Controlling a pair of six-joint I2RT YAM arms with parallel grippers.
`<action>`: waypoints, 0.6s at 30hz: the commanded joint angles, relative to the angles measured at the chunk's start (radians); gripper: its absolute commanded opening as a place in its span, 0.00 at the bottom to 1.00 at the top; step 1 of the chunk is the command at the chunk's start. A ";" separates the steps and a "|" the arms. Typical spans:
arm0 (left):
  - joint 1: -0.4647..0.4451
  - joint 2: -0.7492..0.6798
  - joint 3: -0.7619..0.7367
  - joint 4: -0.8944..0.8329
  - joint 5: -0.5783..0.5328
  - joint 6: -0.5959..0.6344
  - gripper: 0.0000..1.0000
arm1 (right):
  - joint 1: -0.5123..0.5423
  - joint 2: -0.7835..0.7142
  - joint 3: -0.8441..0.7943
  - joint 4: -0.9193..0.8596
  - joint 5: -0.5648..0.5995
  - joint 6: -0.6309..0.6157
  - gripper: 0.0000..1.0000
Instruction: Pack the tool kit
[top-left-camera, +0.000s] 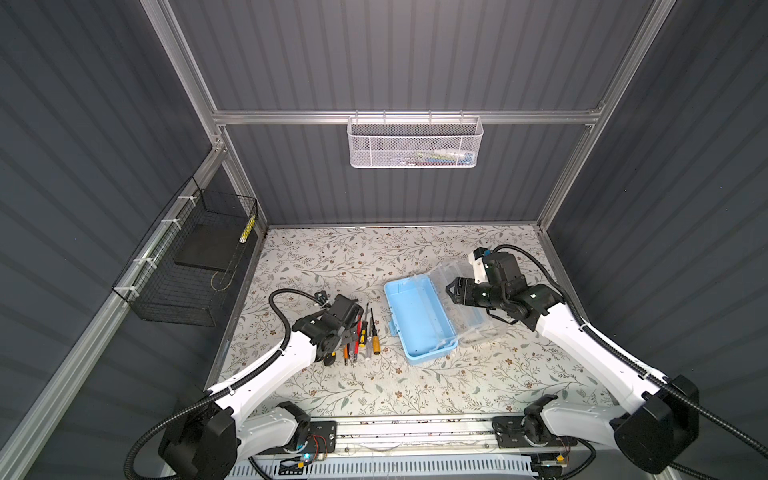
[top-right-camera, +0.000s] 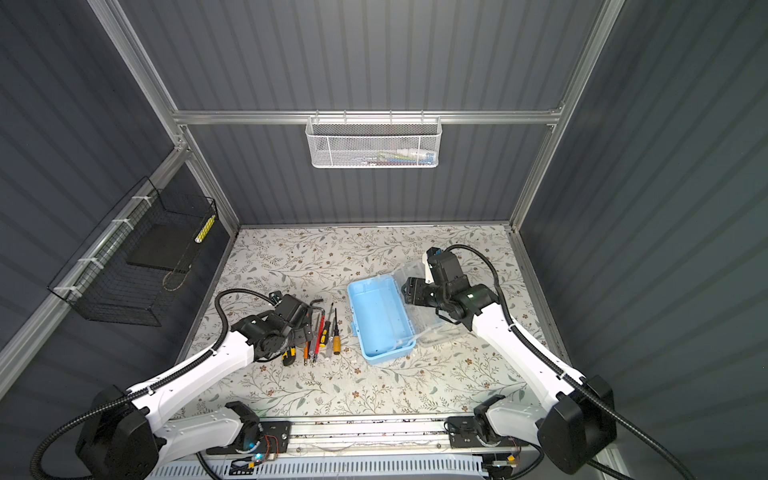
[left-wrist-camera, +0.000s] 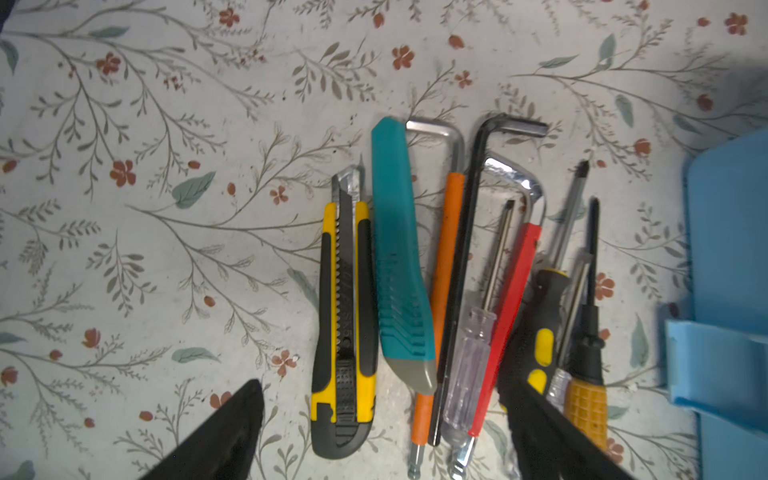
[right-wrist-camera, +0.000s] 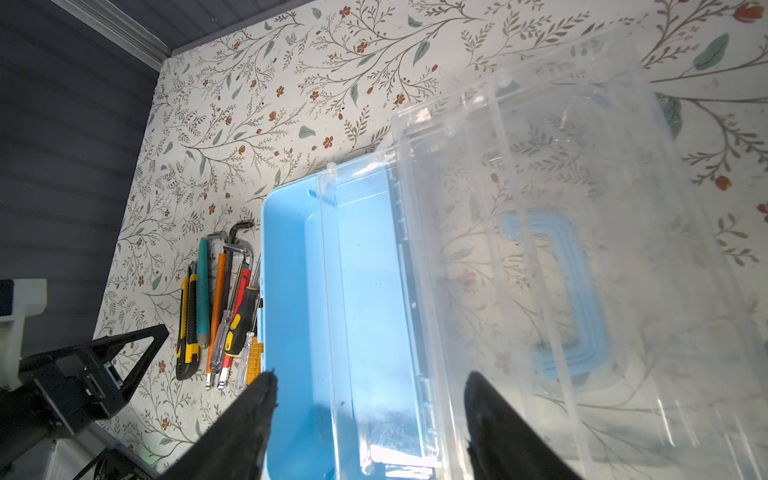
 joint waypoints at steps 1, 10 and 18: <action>0.011 -0.018 -0.033 0.026 -0.034 -0.054 0.82 | 0.006 0.003 -0.016 0.001 -0.006 0.004 0.71; 0.139 -0.023 -0.145 0.142 0.091 -0.003 0.67 | 0.006 0.027 -0.023 0.013 -0.017 0.001 0.70; 0.161 0.051 -0.147 0.215 0.125 0.045 0.64 | 0.006 0.034 -0.031 0.023 -0.019 0.014 0.69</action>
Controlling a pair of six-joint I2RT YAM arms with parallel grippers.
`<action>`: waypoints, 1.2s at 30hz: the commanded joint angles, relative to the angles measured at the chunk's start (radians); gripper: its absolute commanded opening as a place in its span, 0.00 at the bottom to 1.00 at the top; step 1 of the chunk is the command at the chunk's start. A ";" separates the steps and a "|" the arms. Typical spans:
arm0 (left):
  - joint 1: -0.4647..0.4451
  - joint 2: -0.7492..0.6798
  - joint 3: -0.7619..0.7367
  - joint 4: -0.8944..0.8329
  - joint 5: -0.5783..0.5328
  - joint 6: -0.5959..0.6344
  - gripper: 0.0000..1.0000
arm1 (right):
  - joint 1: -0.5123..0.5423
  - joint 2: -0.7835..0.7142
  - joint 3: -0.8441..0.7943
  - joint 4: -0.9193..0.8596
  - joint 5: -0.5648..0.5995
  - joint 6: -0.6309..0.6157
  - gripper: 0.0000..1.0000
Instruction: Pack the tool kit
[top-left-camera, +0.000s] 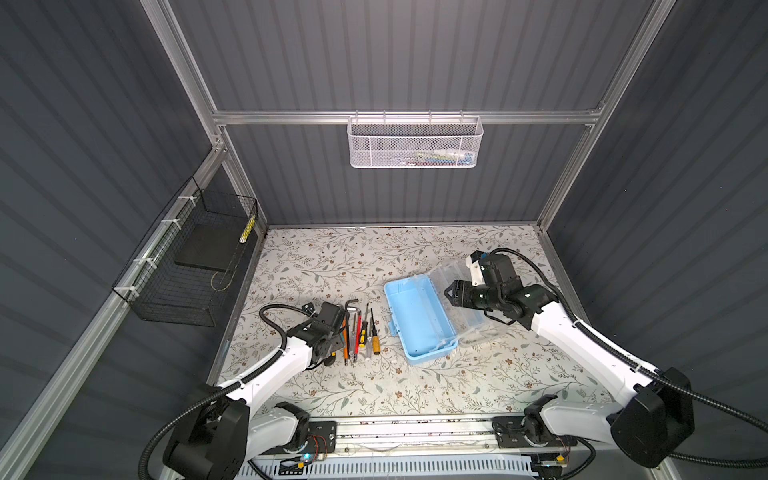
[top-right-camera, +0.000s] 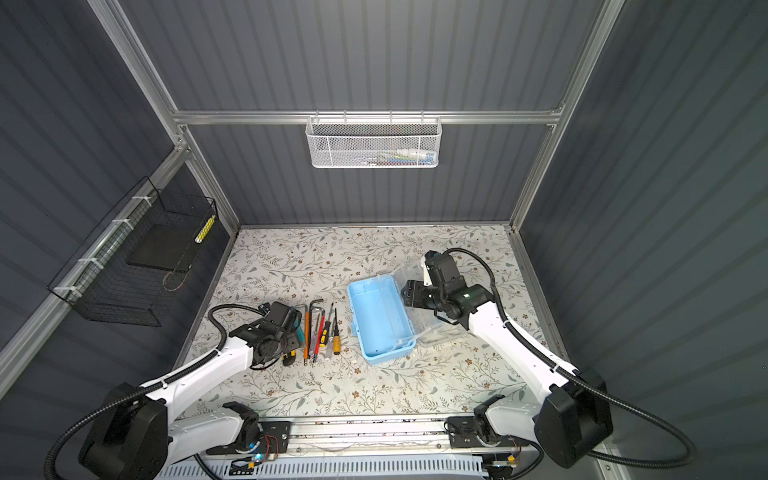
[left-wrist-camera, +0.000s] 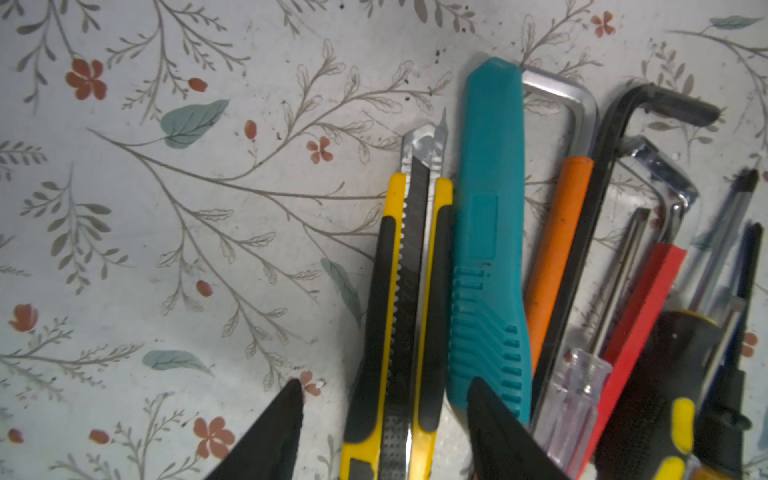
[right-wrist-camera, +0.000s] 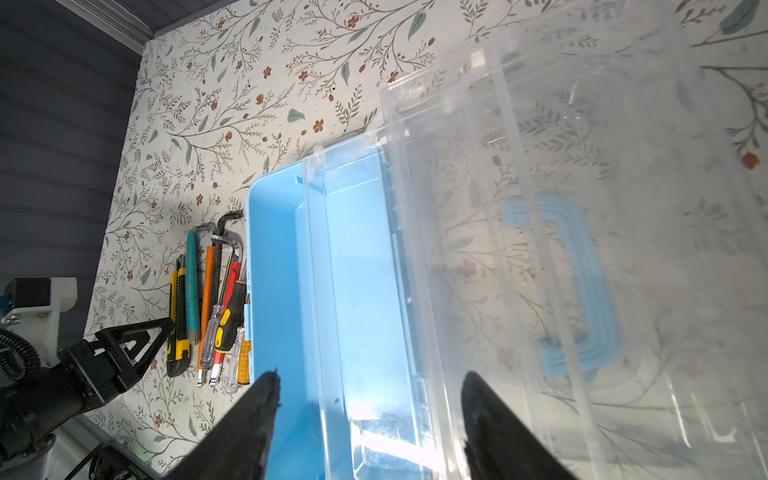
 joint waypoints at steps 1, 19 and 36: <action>0.007 0.033 0.008 0.047 0.028 0.037 0.64 | 0.006 0.002 -0.009 0.006 -0.003 0.010 0.69; 0.023 0.056 0.014 0.042 0.026 0.059 0.57 | 0.006 0.024 -0.025 0.021 -0.005 0.021 0.69; 0.040 0.037 -0.009 0.042 0.051 0.061 0.59 | 0.002 0.050 -0.033 0.044 -0.019 0.020 0.69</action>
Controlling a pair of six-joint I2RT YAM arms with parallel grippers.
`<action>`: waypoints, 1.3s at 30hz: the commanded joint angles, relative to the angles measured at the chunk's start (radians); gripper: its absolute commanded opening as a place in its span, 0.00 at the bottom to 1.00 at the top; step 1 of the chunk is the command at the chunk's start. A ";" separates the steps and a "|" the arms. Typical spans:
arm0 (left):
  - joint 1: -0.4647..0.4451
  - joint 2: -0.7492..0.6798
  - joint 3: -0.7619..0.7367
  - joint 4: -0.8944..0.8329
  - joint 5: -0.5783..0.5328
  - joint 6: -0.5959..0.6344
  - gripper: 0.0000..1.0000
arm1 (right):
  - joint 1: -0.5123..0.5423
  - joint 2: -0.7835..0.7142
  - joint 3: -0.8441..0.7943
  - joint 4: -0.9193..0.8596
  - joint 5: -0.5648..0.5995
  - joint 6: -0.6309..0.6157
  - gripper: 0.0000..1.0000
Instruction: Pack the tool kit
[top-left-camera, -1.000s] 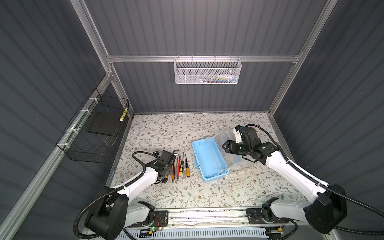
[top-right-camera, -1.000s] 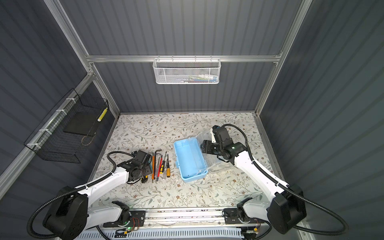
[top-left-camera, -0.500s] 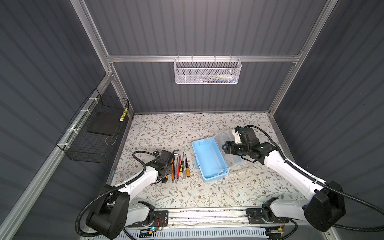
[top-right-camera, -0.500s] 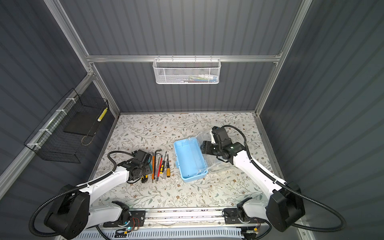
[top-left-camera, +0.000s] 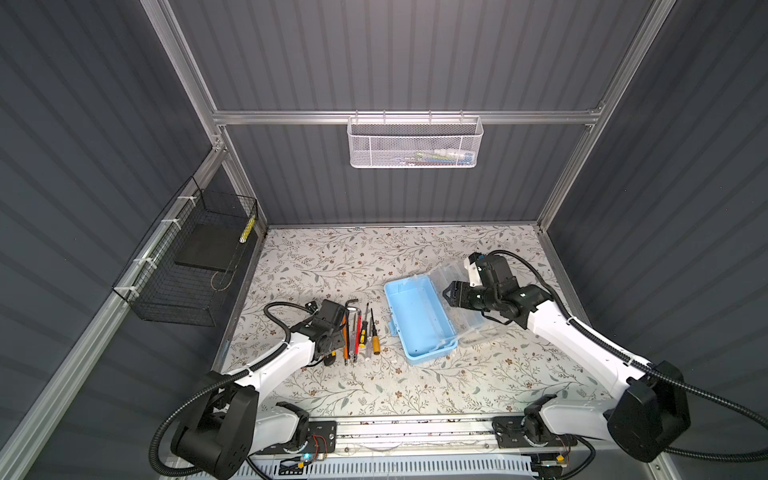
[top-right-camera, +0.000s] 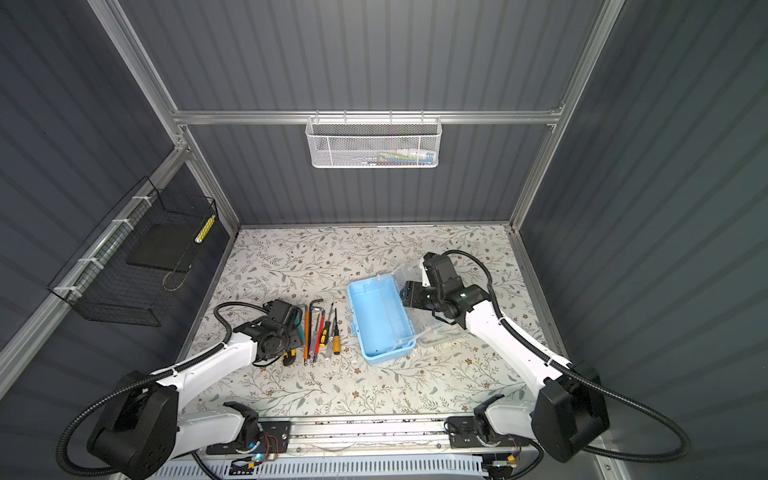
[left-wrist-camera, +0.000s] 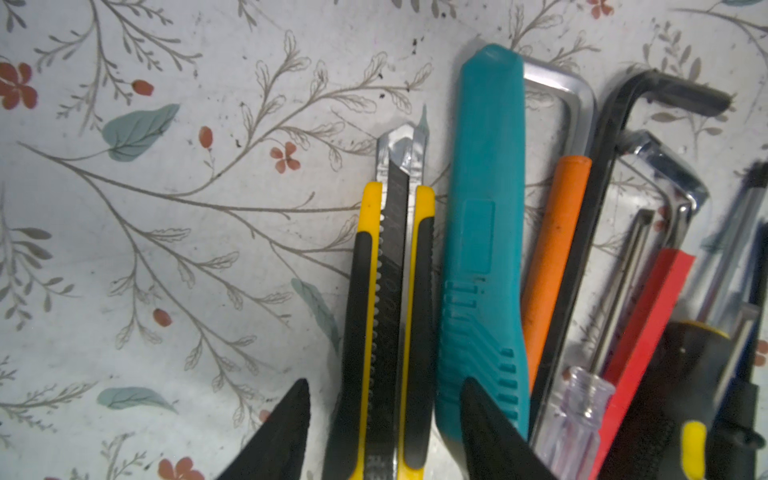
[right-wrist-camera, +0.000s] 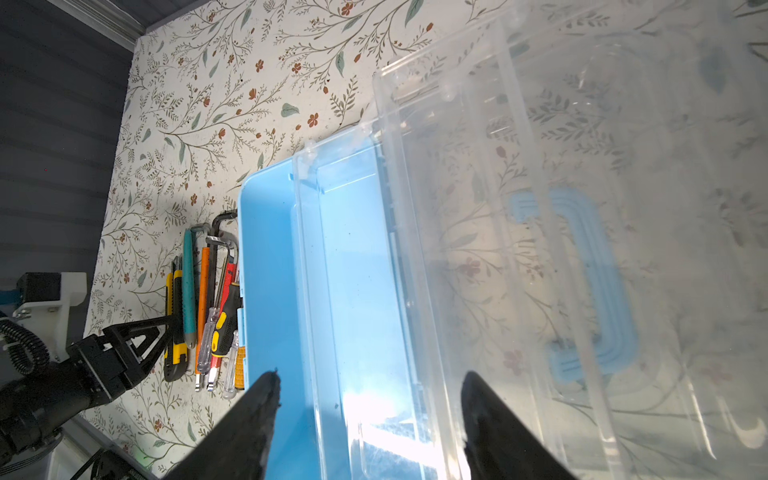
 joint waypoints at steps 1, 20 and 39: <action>0.008 -0.014 -0.006 -0.021 0.013 0.012 0.59 | 0.001 0.025 -0.012 0.009 -0.014 0.002 0.69; 0.018 0.044 0.014 -0.042 0.010 0.009 0.55 | -0.010 0.066 -0.027 0.035 -0.050 0.010 0.70; 0.019 0.111 0.046 -0.029 0.027 0.026 0.47 | -0.046 0.088 -0.043 0.072 -0.088 0.011 0.70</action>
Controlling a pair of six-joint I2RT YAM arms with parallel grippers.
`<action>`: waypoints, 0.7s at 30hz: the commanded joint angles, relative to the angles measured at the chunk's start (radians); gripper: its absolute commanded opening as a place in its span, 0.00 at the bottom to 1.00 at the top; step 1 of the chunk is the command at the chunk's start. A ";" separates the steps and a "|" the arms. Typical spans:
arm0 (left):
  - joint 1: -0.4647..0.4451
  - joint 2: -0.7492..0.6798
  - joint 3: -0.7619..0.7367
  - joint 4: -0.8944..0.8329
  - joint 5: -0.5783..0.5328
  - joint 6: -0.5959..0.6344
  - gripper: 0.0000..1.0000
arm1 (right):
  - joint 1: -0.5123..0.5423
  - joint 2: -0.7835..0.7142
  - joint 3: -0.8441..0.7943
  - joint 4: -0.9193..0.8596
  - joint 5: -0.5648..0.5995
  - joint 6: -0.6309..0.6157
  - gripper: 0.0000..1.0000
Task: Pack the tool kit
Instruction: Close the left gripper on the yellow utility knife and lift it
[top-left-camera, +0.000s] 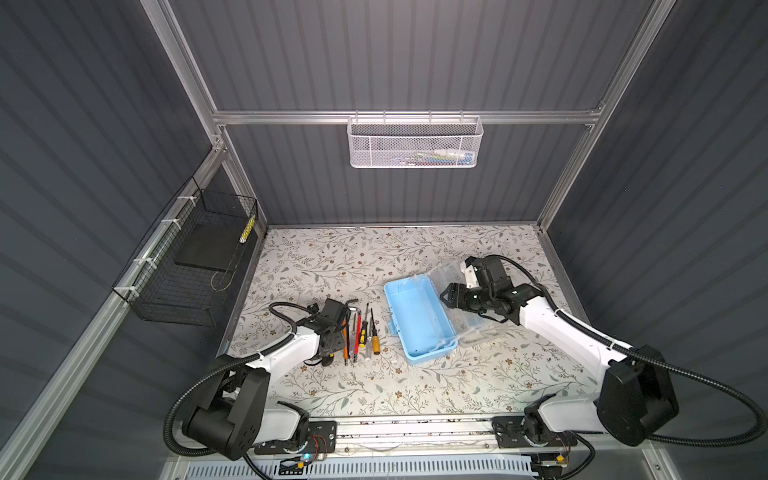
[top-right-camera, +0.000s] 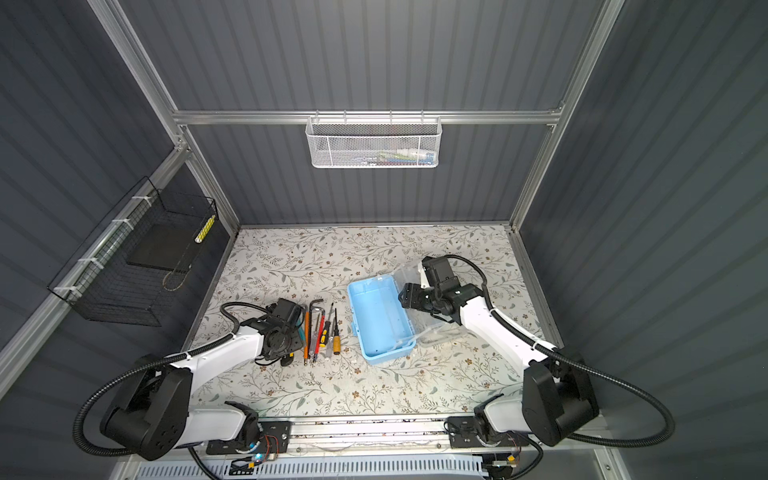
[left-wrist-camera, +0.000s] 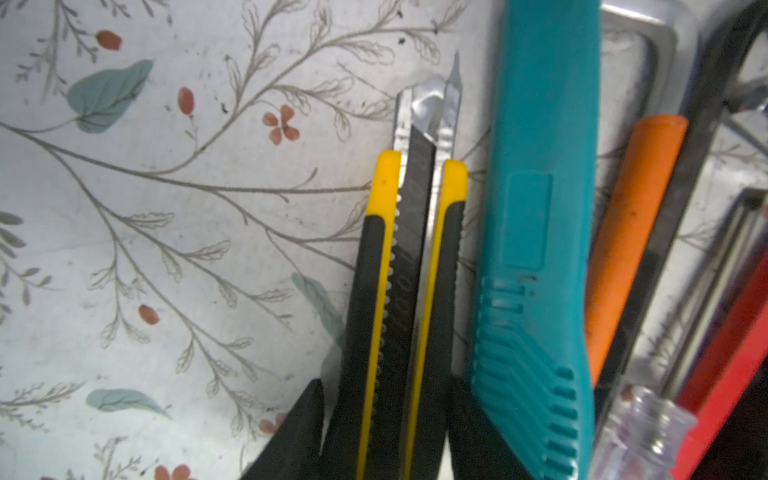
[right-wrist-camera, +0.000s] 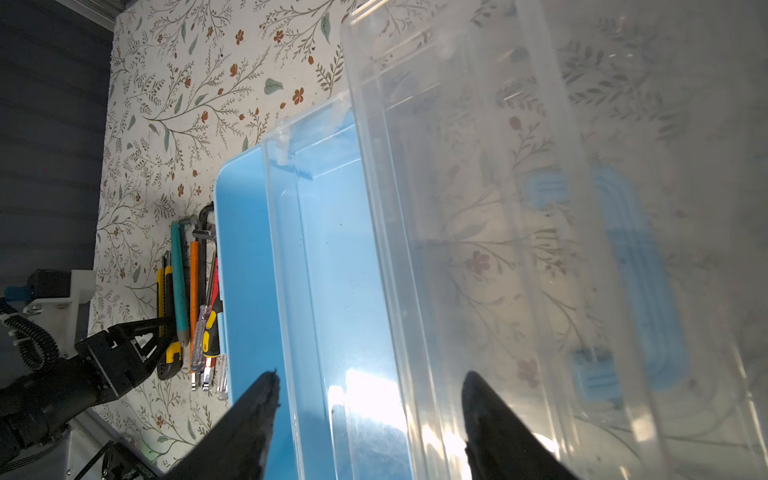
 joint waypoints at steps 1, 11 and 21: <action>0.008 0.010 0.020 -0.008 0.014 0.020 0.47 | -0.008 0.009 -0.011 0.007 -0.015 0.004 0.70; 0.009 0.000 0.018 -0.001 0.018 0.028 0.42 | -0.012 0.021 -0.002 0.011 -0.027 0.009 0.70; 0.009 -0.066 0.043 -0.032 0.039 0.046 0.36 | -0.012 0.033 0.026 0.004 -0.033 0.011 0.69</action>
